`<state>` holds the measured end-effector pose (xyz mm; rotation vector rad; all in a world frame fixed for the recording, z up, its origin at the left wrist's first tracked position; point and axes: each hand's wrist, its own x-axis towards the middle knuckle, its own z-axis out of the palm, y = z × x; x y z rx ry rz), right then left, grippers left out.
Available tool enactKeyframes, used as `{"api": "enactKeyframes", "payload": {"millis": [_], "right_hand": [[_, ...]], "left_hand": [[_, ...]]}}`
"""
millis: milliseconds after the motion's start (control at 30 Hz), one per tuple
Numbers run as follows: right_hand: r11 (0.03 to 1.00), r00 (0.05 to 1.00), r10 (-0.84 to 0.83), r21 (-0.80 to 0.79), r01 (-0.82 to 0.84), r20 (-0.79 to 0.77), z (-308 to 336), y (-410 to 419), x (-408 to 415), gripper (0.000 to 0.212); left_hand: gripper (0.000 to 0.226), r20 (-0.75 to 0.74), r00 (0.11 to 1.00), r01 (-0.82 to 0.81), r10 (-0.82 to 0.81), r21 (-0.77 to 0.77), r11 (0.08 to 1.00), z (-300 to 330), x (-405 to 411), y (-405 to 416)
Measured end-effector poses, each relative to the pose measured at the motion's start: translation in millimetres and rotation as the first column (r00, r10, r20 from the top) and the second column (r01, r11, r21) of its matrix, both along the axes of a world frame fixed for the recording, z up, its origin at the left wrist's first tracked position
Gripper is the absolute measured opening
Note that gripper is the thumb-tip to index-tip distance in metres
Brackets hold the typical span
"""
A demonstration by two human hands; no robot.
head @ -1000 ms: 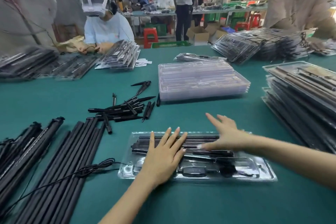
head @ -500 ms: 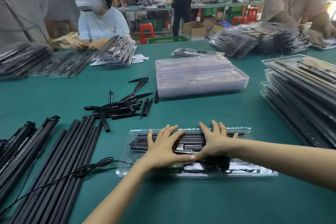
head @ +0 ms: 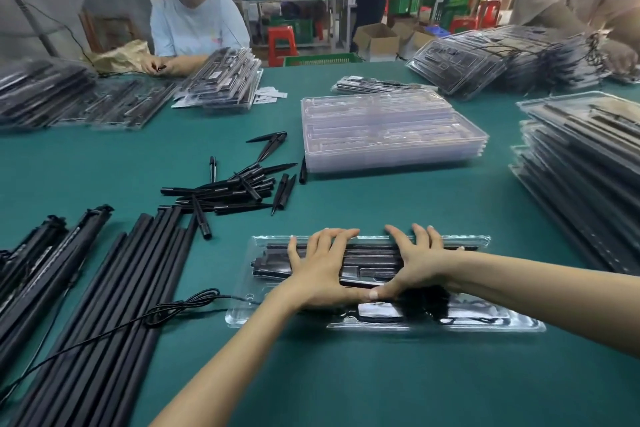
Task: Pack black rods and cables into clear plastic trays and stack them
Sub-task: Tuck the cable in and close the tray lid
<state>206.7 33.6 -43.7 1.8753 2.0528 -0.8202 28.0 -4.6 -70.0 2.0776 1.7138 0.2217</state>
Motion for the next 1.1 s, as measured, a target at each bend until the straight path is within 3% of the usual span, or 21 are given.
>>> {"api": "enactKeyframes", "payload": {"millis": [333,767,967,1033,1100], "right_hand": [[0.999,0.997,0.013,0.049,-0.017,0.082,0,-2,-5,0.118],[0.995,0.994,0.048,0.077,-0.056,0.101,-3,-5,-13,0.119],[0.996,0.996,0.059,0.058,-0.063,0.066,-5,3,-4,0.118],[0.996,0.997,0.073,0.052,-0.074,0.028,-5,3,-1,0.122],[0.994,0.995,0.097,0.051,-0.097,0.015,-3,3,2,0.124]], "left_hand": [[0.095,0.0,0.997,-0.077,0.077,-0.091,0.993,13,13,12],[0.102,-0.203,0.977,0.043,-0.068,-0.127,0.991,8,18,20],[0.094,-0.031,0.998,0.043,-0.046,-0.09,0.995,12,10,9],[0.083,0.112,0.993,0.028,-0.026,-0.023,0.999,18,-1,1],[0.063,0.301,0.95,-0.121,0.086,0.101,0.987,27,-28,-9]]}}
